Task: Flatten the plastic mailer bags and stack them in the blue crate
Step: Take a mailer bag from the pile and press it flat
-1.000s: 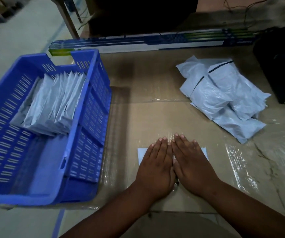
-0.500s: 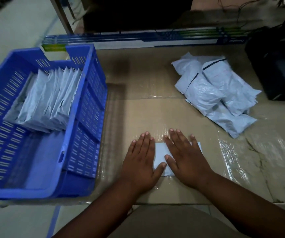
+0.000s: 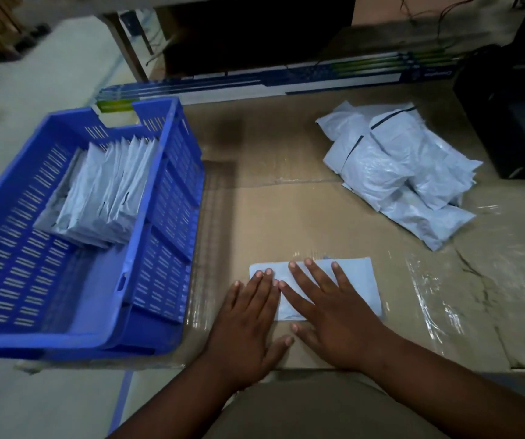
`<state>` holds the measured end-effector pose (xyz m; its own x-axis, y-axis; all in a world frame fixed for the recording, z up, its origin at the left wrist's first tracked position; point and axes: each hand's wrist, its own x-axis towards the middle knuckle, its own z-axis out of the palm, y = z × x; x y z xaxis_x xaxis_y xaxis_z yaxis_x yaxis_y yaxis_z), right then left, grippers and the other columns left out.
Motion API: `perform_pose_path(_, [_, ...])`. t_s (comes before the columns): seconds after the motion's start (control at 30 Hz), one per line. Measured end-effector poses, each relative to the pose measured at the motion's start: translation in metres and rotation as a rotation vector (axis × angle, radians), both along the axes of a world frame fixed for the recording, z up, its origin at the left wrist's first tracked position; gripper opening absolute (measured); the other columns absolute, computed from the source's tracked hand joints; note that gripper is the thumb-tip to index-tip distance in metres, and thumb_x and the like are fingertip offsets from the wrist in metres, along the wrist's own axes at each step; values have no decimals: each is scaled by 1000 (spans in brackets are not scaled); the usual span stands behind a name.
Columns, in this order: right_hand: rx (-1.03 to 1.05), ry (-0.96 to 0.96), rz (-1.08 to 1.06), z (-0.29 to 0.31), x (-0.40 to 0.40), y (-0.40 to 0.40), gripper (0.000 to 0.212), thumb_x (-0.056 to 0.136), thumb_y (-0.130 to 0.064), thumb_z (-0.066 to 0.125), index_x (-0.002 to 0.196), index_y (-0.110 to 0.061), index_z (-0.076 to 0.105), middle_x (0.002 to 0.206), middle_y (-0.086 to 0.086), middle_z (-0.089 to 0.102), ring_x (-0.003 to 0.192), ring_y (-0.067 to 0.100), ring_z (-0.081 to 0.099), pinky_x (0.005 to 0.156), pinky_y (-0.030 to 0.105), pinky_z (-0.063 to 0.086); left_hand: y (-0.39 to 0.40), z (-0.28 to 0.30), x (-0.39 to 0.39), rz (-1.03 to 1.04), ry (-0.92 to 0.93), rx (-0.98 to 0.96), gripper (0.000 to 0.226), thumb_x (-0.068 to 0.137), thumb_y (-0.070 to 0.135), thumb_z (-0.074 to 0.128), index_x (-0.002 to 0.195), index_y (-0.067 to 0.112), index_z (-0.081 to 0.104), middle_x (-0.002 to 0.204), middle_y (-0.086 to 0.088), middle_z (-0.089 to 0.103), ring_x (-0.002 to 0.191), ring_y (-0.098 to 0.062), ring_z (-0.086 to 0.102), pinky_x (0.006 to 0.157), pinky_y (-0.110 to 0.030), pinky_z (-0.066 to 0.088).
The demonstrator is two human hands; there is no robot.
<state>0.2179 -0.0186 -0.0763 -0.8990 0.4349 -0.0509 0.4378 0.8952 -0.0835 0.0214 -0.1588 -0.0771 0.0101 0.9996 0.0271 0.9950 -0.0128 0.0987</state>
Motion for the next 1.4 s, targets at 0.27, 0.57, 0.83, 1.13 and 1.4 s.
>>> perform_pose_path(0.27, [-61, -43, -19, -6, 0, 1, 73, 105, -69, 25, 168, -36, 12, 177, -1, -5, 163, 27, -6, 125, 64, 12, 1, -2, 0, 0, -2, -55, 92, 101, 72, 38, 167, 12, 17, 176, -9, 3, 163, -24, 1, 125, -55, 20])
perform_pose_path(0.57, [-30, 93, -149, 8, 44, 21, 76, 106, -59, 39, 169, -24, 16, 177, 6, -1, 163, 25, 1, 130, 53, 10, 45, 12, 34, -190, -86, 97, 93, 99, 60, 55, 165, 4, 22, 174, -14, 13, 163, -27, 6, 129, -52, 21])
perform_pose_path(0.83, [-59, 23, -240, -18, 64, 19, 83, 103, -63, 39, 168, -16, 19, 177, 6, 7, 163, 22, 2, 128, 52, 20, 60, -3, 59, -233, -98, 98, 93, 97, 57, 56, 164, 3, 23, 174, -17, 14, 163, -30, 7, 127, -55, 23])
perform_pose_path(1.13, [-61, 163, -150, 2, 28, 10, 70, 108, -44, 34, 167, -10, 18, 176, 9, 7, 163, 21, 3, 131, 51, 9, 49, -1, 42, -104, -162, 117, 75, 100, 32, 44, 164, 1, 20, 174, -17, 11, 163, -29, 6, 128, -55, 21])
perform_pose_path(1.4, [-102, 108, -159, -20, 28, 15, 81, 107, -63, 34, 168, -13, 15, 176, 8, 8, 163, 23, 6, 129, 51, 18, 38, -17, 20, -78, -128, 127, 78, 106, 45, 51, 164, 1, 23, 173, -17, 15, 162, -29, 13, 126, -53, 25])
